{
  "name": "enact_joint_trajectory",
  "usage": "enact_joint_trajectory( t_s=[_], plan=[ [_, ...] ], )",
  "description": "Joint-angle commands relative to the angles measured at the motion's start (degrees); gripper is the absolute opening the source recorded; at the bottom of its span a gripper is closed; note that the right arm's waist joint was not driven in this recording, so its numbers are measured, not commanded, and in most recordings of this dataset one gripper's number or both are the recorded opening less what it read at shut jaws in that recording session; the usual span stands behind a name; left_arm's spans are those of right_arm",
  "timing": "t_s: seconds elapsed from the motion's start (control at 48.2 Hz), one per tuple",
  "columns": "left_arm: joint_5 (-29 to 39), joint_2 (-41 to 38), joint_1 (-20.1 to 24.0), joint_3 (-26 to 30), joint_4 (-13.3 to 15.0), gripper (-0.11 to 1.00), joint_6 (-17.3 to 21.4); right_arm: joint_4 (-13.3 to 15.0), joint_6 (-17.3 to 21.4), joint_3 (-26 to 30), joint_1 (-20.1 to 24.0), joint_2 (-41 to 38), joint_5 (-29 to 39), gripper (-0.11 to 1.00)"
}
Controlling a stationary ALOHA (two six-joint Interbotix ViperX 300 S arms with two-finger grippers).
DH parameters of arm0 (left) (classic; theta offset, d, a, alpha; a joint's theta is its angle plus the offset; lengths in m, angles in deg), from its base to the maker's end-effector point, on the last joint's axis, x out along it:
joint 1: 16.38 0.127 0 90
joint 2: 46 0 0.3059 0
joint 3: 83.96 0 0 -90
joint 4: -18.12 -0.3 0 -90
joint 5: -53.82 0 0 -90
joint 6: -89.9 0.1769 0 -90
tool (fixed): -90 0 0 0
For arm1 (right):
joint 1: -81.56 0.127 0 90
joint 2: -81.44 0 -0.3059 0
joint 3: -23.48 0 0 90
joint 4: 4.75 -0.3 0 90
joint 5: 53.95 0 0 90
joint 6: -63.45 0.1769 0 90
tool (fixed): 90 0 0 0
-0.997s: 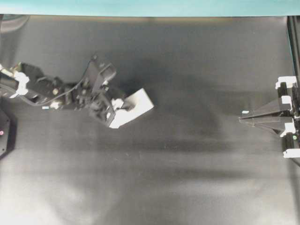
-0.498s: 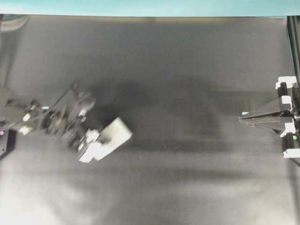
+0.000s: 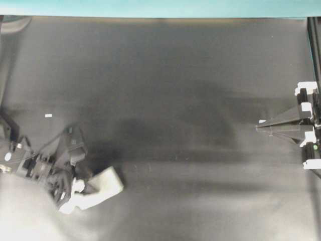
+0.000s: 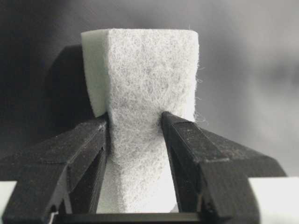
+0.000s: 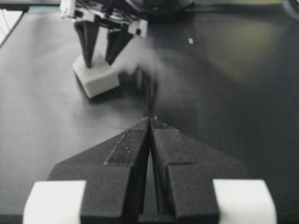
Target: Push the sponge with the left arm to wipe the table.
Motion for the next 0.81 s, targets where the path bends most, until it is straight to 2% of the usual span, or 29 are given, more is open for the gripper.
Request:
enact_joint_trajectory(
  t_s=[0.0,0.187,0.374,0.519,0.706,0.789],
  plan=[
    [0.18,0.09,-1.32,0.26,-0.26,0.43,0.0,-0.09,0.44,0.44,0.0,-0.26,-0.62,0.01],
    [0.26,1.05,0.26,1.14,-0.35,0.43,2.2,-0.18,0.44,0.44,0.0,-0.35,-0.7,0.01],
    [0.79,5.1,3.78,2.37,-0.35,0.46,8.26,-0.09,0.44,0.44,0.0,-0.18,-0.79,0.01],
    [3.96,9.05,5.27,2.72,-0.35,0.56,12.74,-0.18,0.44,0.44,0.0,0.18,-0.79,0.01],
    [8.88,14.68,5.98,3.52,-0.35,0.78,17.84,-0.09,0.44,0.18,0.0,0.88,-0.7,0.01],
    [9.84,17.75,6.06,3.43,-0.35,0.83,19.6,-0.18,0.44,-0.09,0.0,1.14,-0.79,0.01]
  ],
)
